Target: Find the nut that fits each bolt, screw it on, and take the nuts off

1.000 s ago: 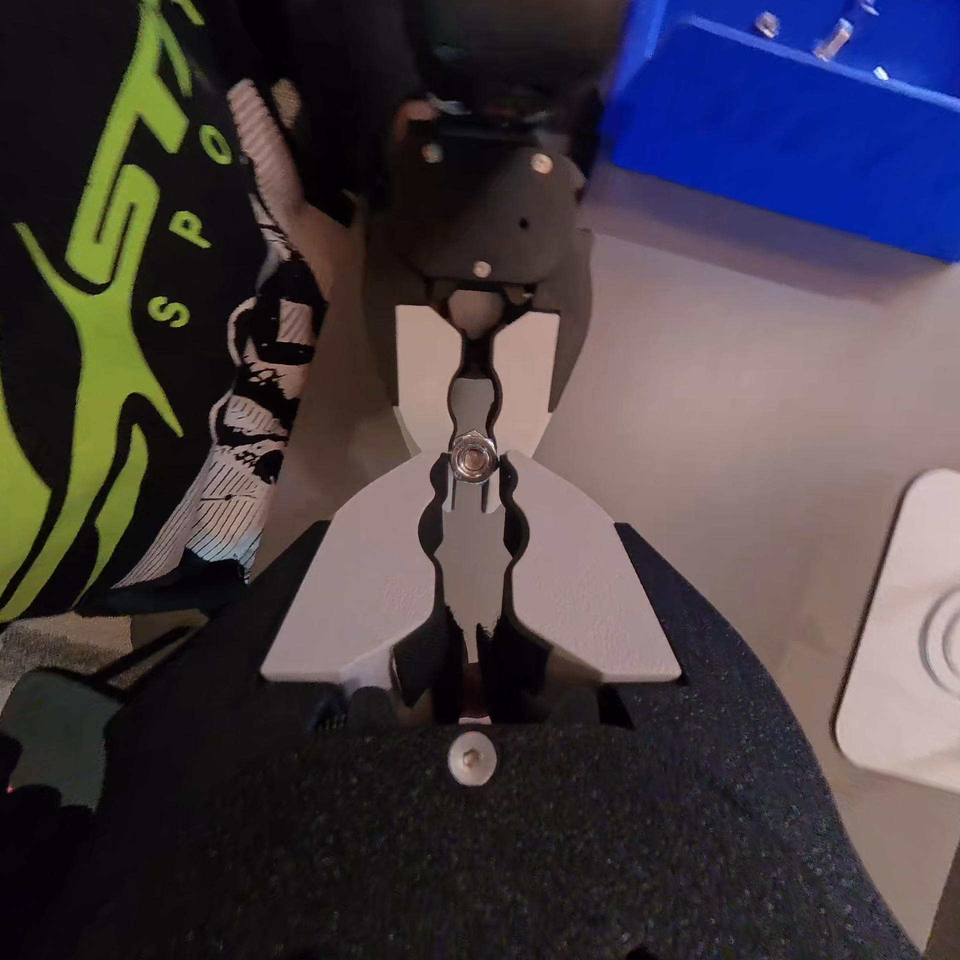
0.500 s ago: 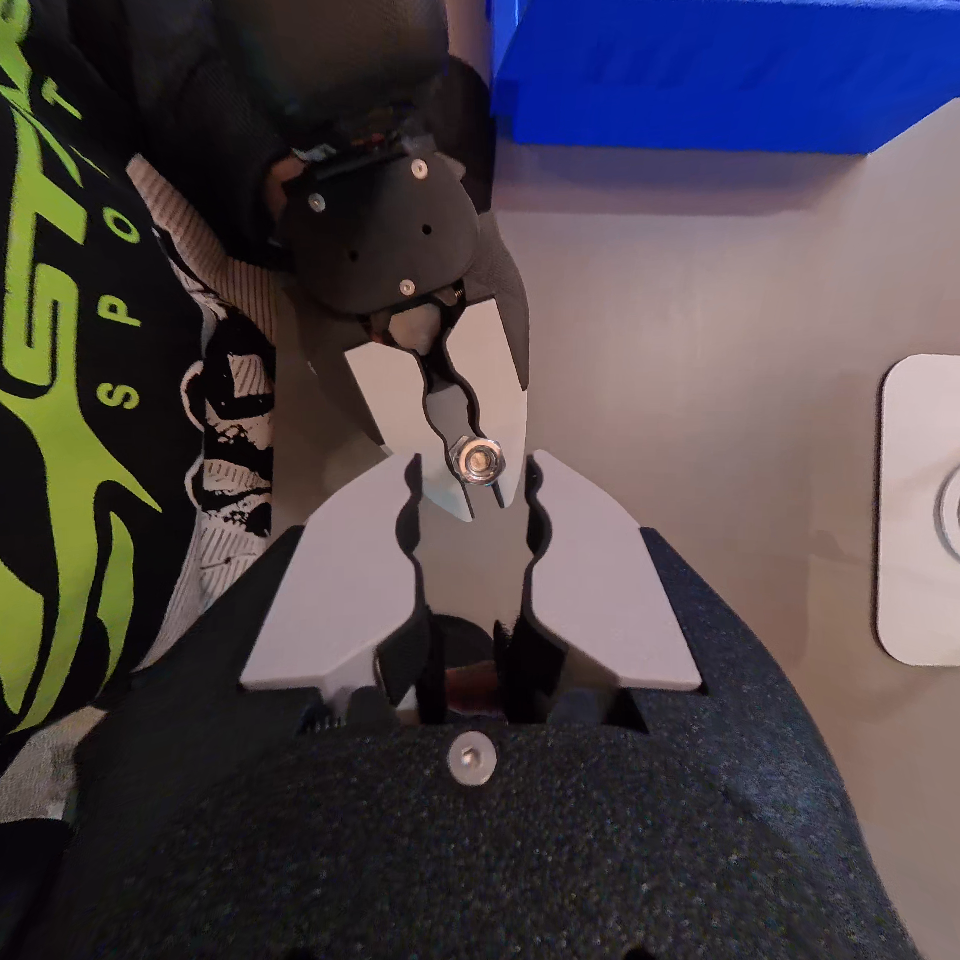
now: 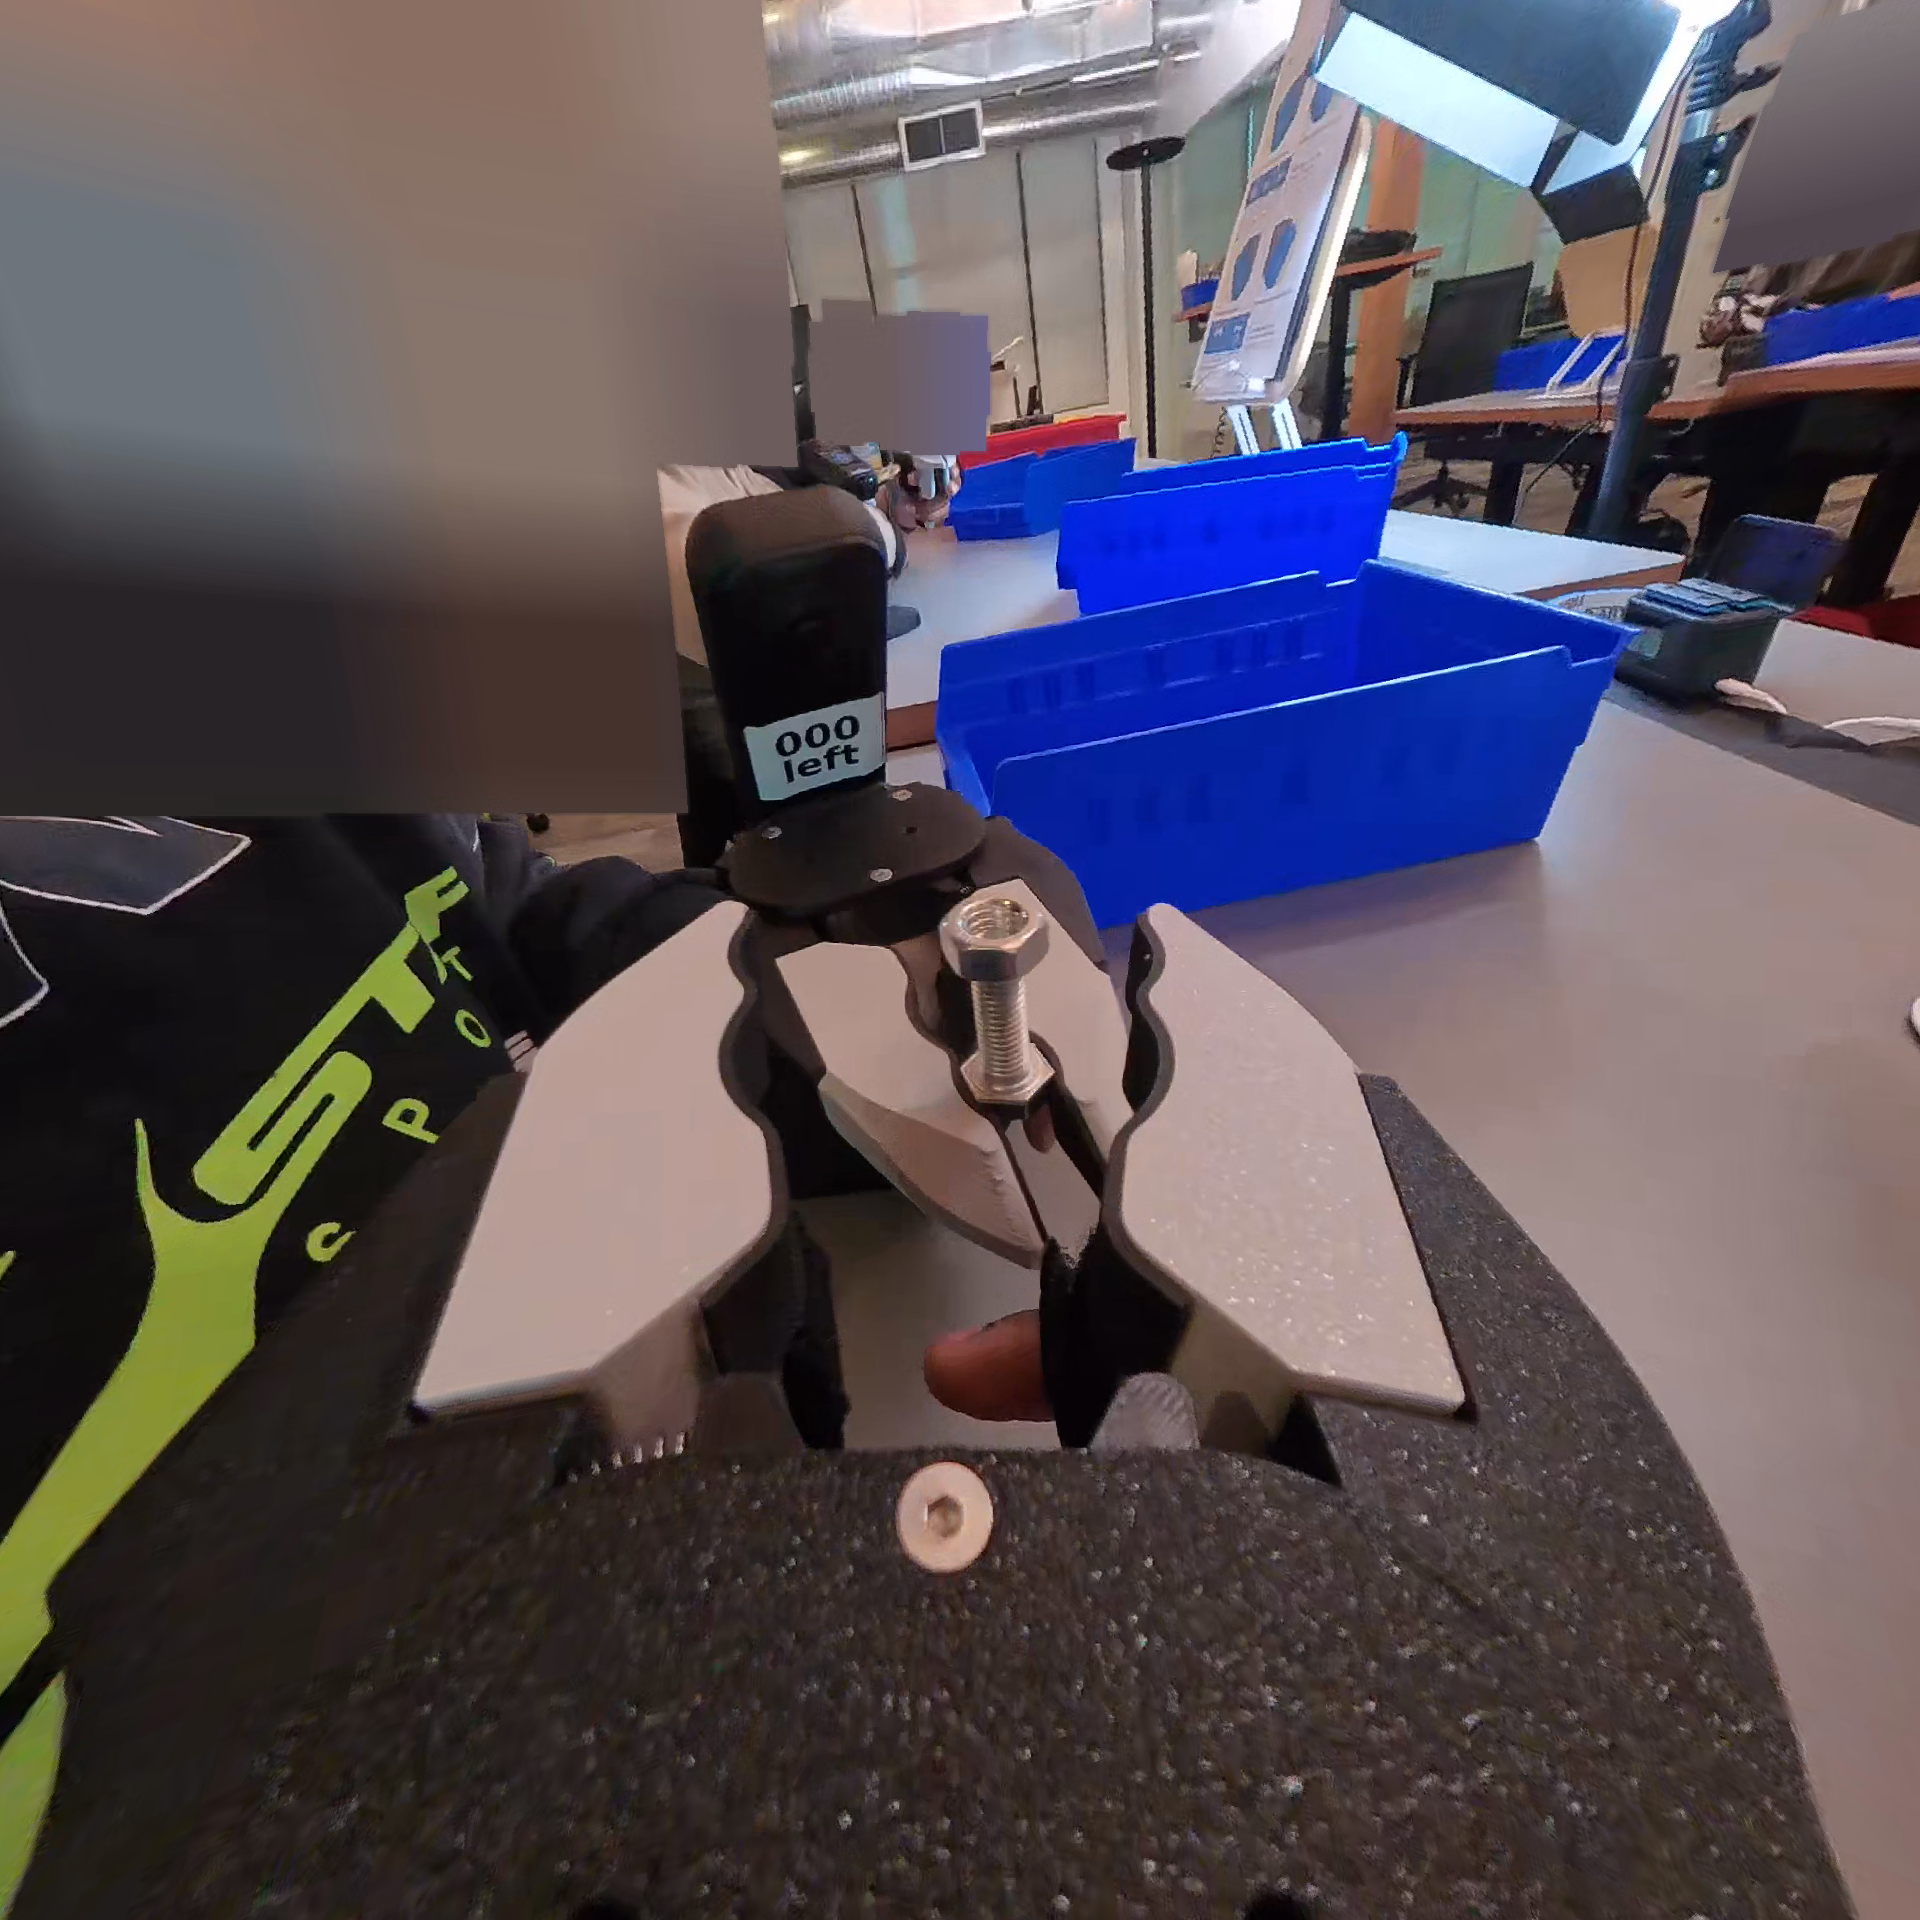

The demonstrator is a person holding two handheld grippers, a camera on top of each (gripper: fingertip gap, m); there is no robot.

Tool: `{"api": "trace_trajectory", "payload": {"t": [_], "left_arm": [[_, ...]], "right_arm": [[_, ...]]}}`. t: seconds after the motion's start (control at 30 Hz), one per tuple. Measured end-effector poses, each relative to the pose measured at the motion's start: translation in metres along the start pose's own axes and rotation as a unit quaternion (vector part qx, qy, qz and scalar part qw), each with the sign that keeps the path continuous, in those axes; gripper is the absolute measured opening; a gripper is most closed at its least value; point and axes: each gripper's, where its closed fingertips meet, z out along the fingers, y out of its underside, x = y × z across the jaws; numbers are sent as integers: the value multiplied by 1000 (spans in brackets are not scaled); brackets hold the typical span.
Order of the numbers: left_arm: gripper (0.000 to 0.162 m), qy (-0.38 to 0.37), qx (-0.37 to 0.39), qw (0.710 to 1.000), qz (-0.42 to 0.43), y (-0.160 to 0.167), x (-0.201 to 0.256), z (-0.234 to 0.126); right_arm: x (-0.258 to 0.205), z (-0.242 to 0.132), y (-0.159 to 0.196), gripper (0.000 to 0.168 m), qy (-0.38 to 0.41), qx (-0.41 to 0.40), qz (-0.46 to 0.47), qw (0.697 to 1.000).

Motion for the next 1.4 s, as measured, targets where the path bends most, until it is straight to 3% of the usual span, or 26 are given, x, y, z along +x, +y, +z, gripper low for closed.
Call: {"api": "trace_trajectory", "payload": {"t": [0.47, 0.6, 0.8, 0.9, 1.2, 1.3, 1.4], "left_arm": [[14, -8, -5, 1000, -8, 3, -5, 1], [14, -9, -5, 1000, -6, 4, -5, 1], [14, -2, -9, 1000, 7, 5, -2, 2], [14, 3, -14, 1000, 13, 7, 0, 3], [14, 1, -9, 1000, 0, 5, -3, 2], [14, 0, -10, 1000, 0, 5, -3, 2], [14, 1, -8, 1000, -1, 5, -3, 1]], "right_arm": [[-6, -13, 4, 50, 17, 12, -6, 1000], [-8, -21, 3, 32, 22, 25, -11, 999], [1, -8, 2, 63, 34, 35, -15, 999], [0, 3, 4, 65, 21, 25, -17, 999], [-5, -12, 4, 51, 33, 33, -17, 999], [-12, -21, 5, 32, 24, 36, -21, 999], [-8, -25, 5, 26, 38, 46, -24, 998]]}}
